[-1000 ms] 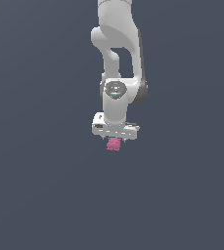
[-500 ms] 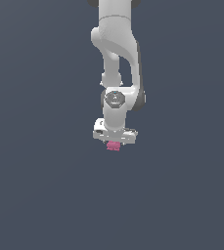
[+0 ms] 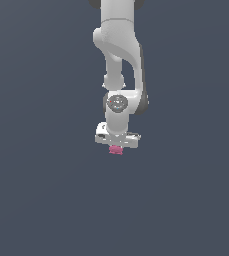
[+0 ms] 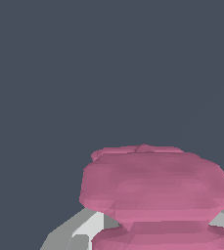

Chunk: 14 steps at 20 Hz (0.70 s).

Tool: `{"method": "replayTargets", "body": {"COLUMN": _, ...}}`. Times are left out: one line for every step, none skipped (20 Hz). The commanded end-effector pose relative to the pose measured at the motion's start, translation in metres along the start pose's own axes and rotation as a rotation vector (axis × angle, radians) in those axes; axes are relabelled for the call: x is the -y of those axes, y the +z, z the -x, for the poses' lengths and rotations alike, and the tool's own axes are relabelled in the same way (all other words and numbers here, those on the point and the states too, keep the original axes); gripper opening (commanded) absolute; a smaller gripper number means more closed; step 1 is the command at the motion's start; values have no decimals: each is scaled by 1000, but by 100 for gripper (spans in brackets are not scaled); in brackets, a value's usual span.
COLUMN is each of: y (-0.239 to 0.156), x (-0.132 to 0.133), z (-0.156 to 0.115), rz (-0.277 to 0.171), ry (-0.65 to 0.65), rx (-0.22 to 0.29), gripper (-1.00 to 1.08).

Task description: Pick up the object and move it to a goal position.

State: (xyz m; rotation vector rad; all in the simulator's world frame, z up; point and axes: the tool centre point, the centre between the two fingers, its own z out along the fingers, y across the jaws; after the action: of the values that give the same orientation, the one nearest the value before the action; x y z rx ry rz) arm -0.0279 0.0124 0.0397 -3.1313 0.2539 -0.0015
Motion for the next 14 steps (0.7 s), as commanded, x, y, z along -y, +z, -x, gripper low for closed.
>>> {"method": "replayTargets", "body": {"y": 1, "x": 0, "z": 0, "rz": 0, "ry": 0, "rx": 1, "gripper": -100}}
{"method": "replayTargets", "body": {"y": 1, "x": 0, "z": 0, "rz": 0, "ry": 0, "rx": 1, "gripper": -100}}
{"method": "replayTargets", "body": {"y": 1, "x": 0, "z": 0, "rz": 0, "ry": 0, "rx": 1, "gripper": -100}}
{"method": "replayTargets", "body": {"y": 0, "x": 0, "z": 0, "rz": 0, "ry": 0, "rx": 0, "gripper": -100}}
{"method": "replayTargets", "body": {"y": 0, "x": 0, "z": 0, "rz": 0, "ry": 0, "rx": 0, "gripper": -100}}
{"method": "replayTargets", "body": {"y": -1, "x": 0, "z": 0, "rz": 0, "ry": 0, "rx": 0, "gripper": -100}}
{"method": "replayTargets", "body": {"y": -2, "x": -1, "z": 0, "rz": 0, "ry": 0, "rx": 0, "gripper": -100}}
{"method": "replayTargets", "body": {"y": -4, "x": -1, "z": 0, "rz": 0, "ry": 0, "rx": 0, "gripper": -100}}
{"method": "replayTargets", "body": {"y": -6, "x": -2, "z": 0, "rz": 0, "ry": 0, "rx": 0, "gripper": -100}}
{"method": "replayTargets", "body": {"y": -9, "x": -3, "z": 0, "rz": 0, "ry": 0, "rx": 0, "gripper": -100}}
{"method": "replayTargets", "body": {"y": -13, "x": -4, "z": 0, "rz": 0, "ry": 0, "rx": 0, "gripper": -100}}
{"method": "replayTargets", "body": {"y": -17, "x": -5, "z": 0, "rz": 0, "ry": 0, "rx": 0, "gripper": -100}}
{"method": "replayTargets", "body": {"y": -21, "x": -6, "z": 1, "rz": 0, "ry": 0, "rx": 0, "gripper": -100}}
{"method": "replayTargets", "body": {"y": -26, "x": -8, "z": 1, "rz": 0, "ry": 0, "rx": 0, "gripper": -100}}
